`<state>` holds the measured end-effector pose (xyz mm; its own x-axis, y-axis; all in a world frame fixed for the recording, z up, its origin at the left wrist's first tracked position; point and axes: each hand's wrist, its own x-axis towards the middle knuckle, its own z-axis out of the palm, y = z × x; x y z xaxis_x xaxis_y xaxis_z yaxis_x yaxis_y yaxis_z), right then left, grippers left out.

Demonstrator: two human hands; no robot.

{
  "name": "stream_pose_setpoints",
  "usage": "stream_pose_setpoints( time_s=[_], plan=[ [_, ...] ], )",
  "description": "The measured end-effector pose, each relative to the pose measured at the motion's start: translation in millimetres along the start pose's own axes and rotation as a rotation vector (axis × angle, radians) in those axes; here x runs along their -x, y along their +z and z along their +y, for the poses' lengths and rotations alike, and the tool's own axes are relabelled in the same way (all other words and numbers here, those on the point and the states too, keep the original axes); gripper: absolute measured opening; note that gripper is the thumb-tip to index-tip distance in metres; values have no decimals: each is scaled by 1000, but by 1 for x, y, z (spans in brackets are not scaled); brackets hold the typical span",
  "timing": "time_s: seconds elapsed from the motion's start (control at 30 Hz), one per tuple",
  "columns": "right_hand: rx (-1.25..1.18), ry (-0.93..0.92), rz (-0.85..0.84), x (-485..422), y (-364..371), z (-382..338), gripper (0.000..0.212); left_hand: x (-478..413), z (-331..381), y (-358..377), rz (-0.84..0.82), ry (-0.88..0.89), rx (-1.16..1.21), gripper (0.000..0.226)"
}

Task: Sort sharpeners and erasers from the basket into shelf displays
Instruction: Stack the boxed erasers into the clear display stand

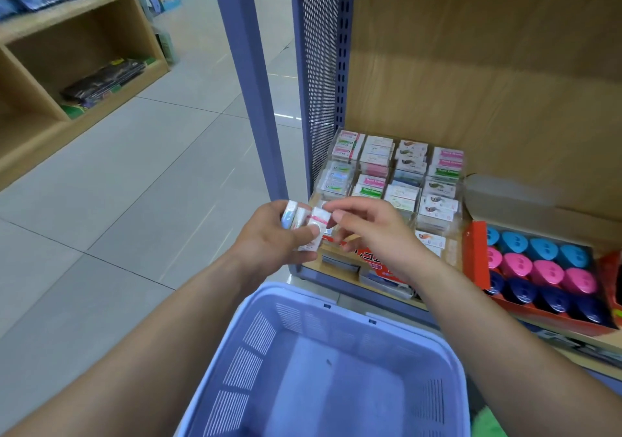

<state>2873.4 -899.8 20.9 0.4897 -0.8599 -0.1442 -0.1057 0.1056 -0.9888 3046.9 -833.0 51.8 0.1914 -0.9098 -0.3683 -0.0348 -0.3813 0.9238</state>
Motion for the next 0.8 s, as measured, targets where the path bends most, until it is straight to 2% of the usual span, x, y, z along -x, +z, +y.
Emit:
stream_pose_setpoints(
  time_s=[0.2, 0.4, 0.57, 0.7, 0.8],
  plan=[
    [-125, 43, 20, 18, -10, -12, 14, 13, 7, 11, -100, 39, 29, 30],
    [-239, 115, 40, 32, -15, -14, 11, 20, 11, 17, -79, 45, 37, 32],
    [-302, 28, 53, 39, -16, -11, 25, 22, 12, 21, -118, 17, 54, 25],
    [-336, 3, 39, 39, -15, -9, 10, 23, 12, 24, -155, 35, 38, 22],
    [-236, -32, 73, 36, -18, -4, 11, 21, 12, 24, -132, 38, 17, 23]
  ],
)
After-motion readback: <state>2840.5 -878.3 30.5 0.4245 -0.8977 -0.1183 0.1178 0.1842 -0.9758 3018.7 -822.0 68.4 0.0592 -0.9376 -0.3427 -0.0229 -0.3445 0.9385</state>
